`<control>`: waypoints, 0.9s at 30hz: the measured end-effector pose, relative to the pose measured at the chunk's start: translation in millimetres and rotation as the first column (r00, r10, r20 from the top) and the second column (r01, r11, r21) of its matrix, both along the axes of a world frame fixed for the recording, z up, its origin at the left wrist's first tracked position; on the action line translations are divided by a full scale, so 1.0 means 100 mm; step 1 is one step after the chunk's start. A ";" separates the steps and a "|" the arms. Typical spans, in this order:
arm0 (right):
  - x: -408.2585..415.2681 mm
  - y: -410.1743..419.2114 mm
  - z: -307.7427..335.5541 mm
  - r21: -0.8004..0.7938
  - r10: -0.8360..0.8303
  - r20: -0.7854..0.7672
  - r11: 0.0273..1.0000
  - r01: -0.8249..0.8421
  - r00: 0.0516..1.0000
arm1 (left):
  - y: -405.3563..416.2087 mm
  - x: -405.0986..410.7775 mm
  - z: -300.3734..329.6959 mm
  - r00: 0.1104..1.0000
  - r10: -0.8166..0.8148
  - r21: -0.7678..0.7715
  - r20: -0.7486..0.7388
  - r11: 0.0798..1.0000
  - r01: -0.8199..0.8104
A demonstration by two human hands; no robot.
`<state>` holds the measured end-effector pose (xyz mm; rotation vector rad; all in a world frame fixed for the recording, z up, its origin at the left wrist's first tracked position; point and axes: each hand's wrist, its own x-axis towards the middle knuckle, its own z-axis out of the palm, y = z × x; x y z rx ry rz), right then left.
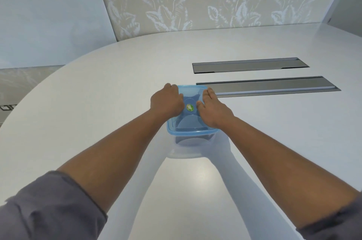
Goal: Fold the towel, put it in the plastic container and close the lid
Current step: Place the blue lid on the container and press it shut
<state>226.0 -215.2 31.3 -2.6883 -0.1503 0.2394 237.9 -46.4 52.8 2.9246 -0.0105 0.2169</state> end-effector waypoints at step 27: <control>0.08 0.00 -0.12 0.061 -0.036 0.043 0.998 0.034 0.998 | 0.07 0.57 -0.22 0.932 0.260 -0.766 -0.254 0.534 -0.358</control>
